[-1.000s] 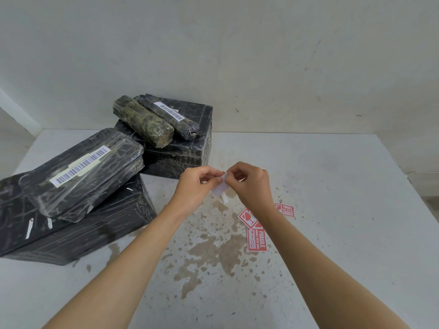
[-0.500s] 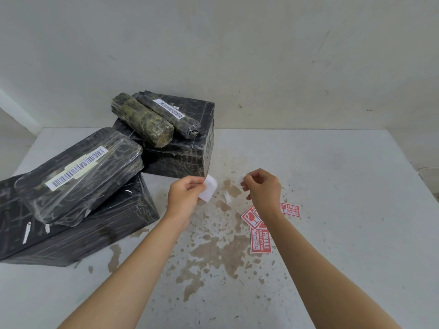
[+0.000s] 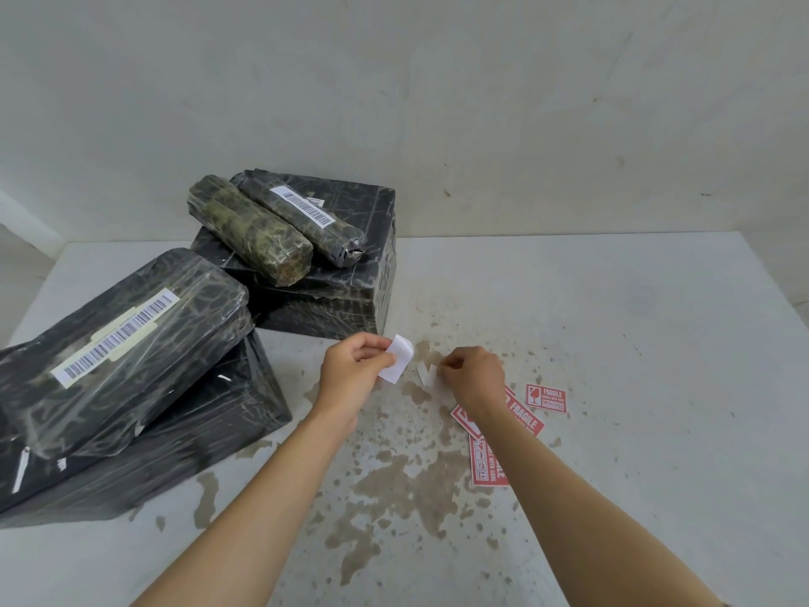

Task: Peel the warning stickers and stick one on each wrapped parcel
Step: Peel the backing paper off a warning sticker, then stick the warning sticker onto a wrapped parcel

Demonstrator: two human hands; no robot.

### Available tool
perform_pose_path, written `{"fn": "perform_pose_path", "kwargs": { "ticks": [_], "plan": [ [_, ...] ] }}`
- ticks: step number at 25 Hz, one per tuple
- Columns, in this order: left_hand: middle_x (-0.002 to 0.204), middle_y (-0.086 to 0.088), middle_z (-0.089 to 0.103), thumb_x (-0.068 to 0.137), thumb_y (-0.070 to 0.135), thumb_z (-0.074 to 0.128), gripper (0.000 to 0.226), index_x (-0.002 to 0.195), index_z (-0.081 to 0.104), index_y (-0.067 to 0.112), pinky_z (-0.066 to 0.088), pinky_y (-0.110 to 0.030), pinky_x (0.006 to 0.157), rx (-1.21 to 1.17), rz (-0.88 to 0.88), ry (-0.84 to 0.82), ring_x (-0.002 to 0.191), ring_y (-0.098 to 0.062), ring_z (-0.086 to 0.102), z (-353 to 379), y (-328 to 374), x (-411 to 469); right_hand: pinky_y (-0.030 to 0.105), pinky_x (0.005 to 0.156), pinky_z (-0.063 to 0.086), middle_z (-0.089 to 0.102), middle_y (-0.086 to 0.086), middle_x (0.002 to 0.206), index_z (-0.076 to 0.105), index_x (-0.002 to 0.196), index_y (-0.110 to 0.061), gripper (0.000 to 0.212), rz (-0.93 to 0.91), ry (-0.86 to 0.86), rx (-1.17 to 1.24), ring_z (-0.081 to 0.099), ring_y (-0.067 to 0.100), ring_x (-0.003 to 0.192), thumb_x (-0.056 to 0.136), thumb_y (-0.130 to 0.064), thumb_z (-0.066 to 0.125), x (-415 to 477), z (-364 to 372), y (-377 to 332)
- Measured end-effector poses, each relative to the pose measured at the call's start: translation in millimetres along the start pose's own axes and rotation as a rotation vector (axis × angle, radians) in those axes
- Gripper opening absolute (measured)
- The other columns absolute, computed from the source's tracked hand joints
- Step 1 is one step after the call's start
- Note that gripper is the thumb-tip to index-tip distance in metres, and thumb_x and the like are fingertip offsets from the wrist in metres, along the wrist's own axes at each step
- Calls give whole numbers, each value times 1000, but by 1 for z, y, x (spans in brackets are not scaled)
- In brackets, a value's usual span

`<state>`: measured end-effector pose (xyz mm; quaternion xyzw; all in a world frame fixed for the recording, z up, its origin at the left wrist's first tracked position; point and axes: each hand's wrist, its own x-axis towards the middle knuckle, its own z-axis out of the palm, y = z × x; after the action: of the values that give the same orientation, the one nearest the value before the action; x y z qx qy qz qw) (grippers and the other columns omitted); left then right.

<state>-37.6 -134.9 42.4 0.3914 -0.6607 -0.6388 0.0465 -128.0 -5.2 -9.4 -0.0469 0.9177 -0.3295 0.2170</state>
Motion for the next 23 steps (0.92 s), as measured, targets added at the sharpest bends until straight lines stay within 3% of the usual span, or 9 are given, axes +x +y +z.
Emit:
{"fn": "perform_pose_path", "kwargs": {
  "ticks": [3, 6, 9, 12, 18, 23],
  "plan": [
    [86, 2, 69, 80, 10, 71, 8, 82, 69, 17, 45, -18, 71, 38, 78, -42, 86, -11, 63, 2, 0, -2, 21, 53, 45, 71, 9, 89, 71, 93, -10, 22, -8, 22, -13, 59, 20, 67, 87, -3, 51, 1, -3, 2],
    [91, 8, 69, 80, 8, 71, 10, 80, 73, 18, 45, -17, 79, 134, 268, -44, 95, -7, 61, 4, 0, -5, 30, 61, 49, 70, 9, 88, 69, 95, -7, 25, -43, 83, 42, 62, 23, 73, 91, -7, 44, -4, -12, -2],
    [98, 8, 64, 80, 6, 71, 14, 82, 75, 19, 48, -20, 84, 277, 552, 15, 95, -5, 60, 7, 1, -11, 28, 51, 42, 66, 7, 79, 66, 88, -6, 25, 34, 45, 458, 57, 18, 62, 92, -12, 42, -16, -27, -15],
    [100, 5, 62, 78, 2, 72, 15, 86, 75, 15, 51, -25, 82, 369, 803, 126, 91, -10, 62, 8, 3, -17, 25, 43, 34, 63, 8, 67, 64, 78, -3, 30, 36, -127, 782, 54, 17, 53, 93, -25, 50, -35, -49, -31],
    [102, 1, 62, 81, 0, 69, 16, 89, 74, 12, 54, -30, 74, 366, 952, 284, 96, -18, 61, -5, 13, -40, 23, 40, 30, 60, 7, 65, 65, 78, 0, 11, -180, -295, 694, 51, 15, 52, 83, -9, 62, -59, -66, -59],
    [104, 0, 62, 81, 0, 70, 16, 91, 74, 10, 47, -13, 79, 384, 965, 383, 96, -17, 60, -21, 21, -62, 24, 39, 32, 60, 8, 63, 64, 76, 1, 10, -277, -312, 611, 50, 17, 54, 83, -3, 59, -70, -71, -79]
  ]
}}
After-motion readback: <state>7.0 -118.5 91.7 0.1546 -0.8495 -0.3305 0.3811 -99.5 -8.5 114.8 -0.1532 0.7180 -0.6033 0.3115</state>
